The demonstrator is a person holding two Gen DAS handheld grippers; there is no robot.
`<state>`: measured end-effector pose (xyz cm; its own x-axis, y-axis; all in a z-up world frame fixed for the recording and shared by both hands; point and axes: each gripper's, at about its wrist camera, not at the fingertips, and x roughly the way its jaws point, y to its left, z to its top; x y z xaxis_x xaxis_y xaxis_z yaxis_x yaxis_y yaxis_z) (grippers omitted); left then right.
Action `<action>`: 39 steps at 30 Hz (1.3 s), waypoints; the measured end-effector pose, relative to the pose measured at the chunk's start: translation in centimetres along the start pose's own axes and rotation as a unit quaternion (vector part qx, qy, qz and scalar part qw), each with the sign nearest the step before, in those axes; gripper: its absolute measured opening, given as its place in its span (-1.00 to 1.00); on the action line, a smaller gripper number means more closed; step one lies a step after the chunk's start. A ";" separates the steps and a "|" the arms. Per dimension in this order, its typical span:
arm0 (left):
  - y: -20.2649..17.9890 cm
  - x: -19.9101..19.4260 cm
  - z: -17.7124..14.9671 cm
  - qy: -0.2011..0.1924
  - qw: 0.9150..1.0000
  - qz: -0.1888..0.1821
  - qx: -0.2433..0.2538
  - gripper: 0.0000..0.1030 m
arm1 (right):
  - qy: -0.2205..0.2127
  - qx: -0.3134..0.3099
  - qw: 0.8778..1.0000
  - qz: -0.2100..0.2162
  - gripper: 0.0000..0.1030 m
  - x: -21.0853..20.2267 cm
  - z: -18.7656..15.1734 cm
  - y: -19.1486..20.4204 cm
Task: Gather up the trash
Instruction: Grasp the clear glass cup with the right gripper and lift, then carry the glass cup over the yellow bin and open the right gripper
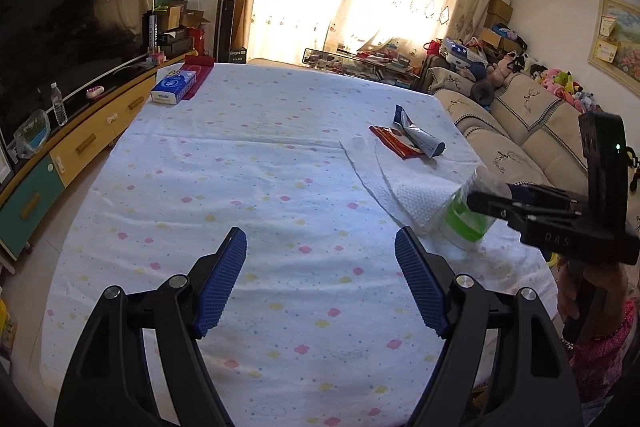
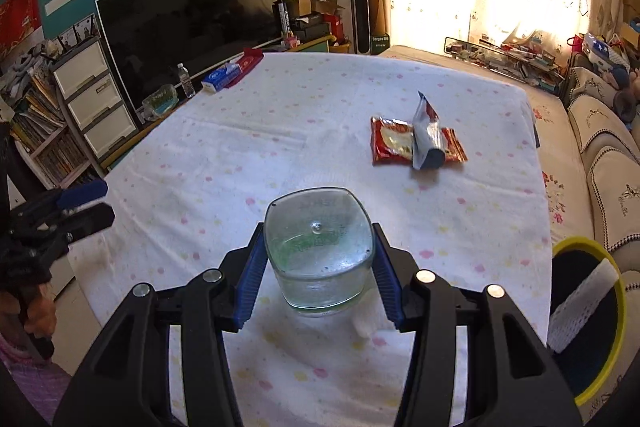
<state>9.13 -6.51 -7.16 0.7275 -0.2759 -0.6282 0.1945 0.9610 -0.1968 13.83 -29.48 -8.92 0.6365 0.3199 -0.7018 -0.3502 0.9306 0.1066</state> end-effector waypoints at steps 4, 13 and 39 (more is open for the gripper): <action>-0.7 0.2 -0.2 0.006 1.000 -0.004 0.005 0.47 | 0.006 0.006 1.000 -0.003 -0.06 -0.1 -1.6 -0.5; -2.7 2.7 2.7 0.010 0.998 -0.037 0.042 0.48 | 0.008 -0.013 1.000 0.018 -0.06 -0.8 -1.9 0.0; -11.1 18.8 5.0 0.152 0.973 -0.037 0.169 -0.22 | -0.019 -0.031 0.998 0.050 -0.08 -6.0 -3.9 -0.3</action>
<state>23.98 -22.27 -13.01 0.4848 -0.2896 -0.8253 0.4817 0.8760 -0.0243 7.41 -32.35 -7.50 0.6213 0.4180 -0.6628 -0.4540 0.8814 0.1303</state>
